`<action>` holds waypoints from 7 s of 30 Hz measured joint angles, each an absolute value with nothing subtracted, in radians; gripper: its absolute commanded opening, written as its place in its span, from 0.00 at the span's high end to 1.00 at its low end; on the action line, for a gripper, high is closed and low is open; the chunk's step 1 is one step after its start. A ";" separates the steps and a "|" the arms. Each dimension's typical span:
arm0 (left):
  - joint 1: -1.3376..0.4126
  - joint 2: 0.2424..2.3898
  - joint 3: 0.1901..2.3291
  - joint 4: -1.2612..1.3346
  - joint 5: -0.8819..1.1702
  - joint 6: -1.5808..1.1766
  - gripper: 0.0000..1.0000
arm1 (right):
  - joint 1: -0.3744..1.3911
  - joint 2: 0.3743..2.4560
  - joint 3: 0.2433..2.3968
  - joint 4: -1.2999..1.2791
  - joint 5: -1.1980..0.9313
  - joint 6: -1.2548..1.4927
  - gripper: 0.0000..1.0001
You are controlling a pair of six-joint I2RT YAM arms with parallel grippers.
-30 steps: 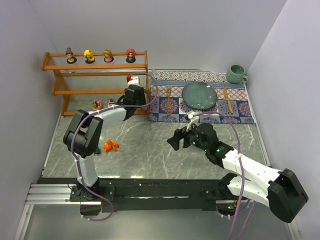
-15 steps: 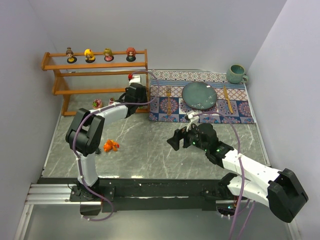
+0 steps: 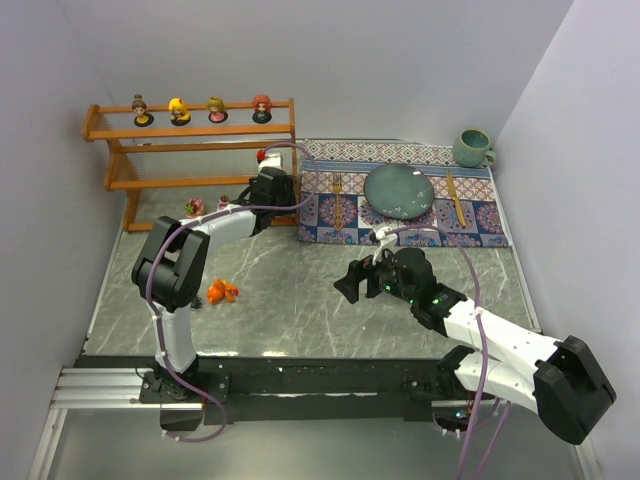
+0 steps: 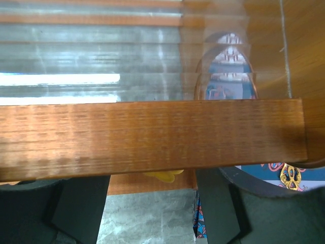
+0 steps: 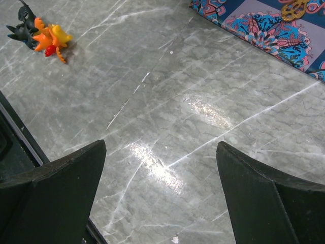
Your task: Place and organize the plastic toys onto the shelf
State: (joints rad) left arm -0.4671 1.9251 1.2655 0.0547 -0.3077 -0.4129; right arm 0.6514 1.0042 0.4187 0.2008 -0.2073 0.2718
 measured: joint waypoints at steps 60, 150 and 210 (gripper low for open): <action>-0.464 1.893 1.311 -0.118 -0.330 -0.513 0.75 | 0.650 0.994 0.400 0.216 -0.210 0.280 0.04; -0.393 1.134 0.717 -0.688 -0.421 -0.979 0.15 | 0.713 1.044 0.357 0.312 -0.305 0.322 0.03; -0.354 0.905 0.910 -0.700 -0.260 -0.770 0.05 | 0.940 2.091 1.024 0.802 -0.448 0.484 0.35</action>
State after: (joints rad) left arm -0.3538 0.9051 0.9104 -0.6998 -0.2596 -0.7696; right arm 0.9401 2.0907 1.0237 0.8017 -0.4480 0.4835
